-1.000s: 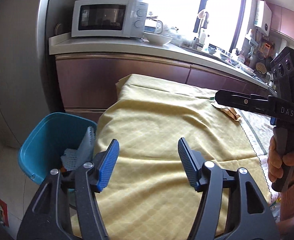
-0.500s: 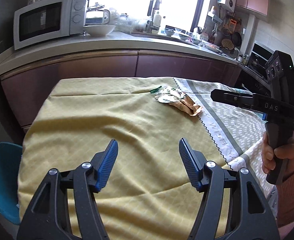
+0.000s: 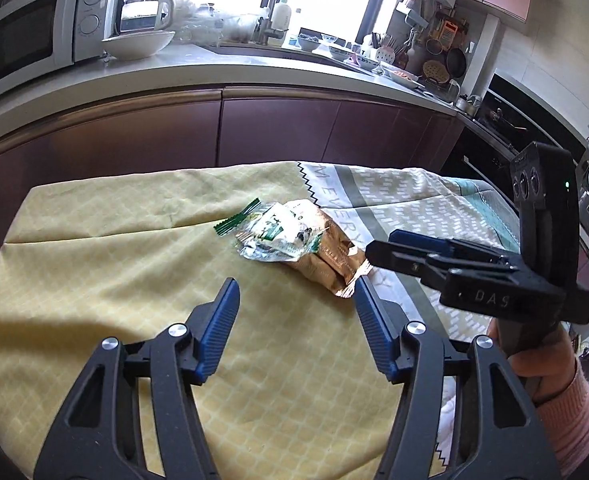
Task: Collect trash
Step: 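Move both tools to the snack wrappers on the table, then grasp the green-and-white wrapper with the left tool while the right tool grasps the brown foil packet, then lift the brown foil packet with the right tool and regrip it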
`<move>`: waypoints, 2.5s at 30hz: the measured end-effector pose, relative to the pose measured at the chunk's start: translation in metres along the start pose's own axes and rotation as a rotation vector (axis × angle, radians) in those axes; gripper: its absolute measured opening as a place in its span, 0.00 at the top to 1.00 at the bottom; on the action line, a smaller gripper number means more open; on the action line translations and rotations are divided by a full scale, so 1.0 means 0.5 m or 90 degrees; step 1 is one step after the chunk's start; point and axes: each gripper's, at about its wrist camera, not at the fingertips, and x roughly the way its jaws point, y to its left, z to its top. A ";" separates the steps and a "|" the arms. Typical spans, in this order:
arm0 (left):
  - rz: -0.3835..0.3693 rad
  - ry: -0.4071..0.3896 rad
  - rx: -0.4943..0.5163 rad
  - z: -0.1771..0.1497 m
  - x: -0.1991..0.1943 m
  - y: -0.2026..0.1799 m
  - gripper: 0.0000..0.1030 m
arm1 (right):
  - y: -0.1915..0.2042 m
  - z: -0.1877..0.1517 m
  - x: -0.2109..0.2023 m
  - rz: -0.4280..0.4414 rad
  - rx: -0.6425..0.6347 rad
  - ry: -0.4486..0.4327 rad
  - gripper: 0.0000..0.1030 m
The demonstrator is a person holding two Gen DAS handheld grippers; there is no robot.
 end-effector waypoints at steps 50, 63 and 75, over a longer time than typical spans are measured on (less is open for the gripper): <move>0.020 0.013 -0.003 -0.066 -0.051 0.074 0.91 | 0.039 0.001 0.060 -0.062 -0.092 0.046 0.73; 0.037 -0.008 0.004 -0.131 -0.147 0.090 0.91 | 0.043 -0.024 0.024 -0.030 -0.070 0.036 0.86; 0.059 -0.029 0.025 -0.174 -0.217 0.081 0.91 | 0.074 -0.063 -0.029 0.013 -0.067 0.013 0.90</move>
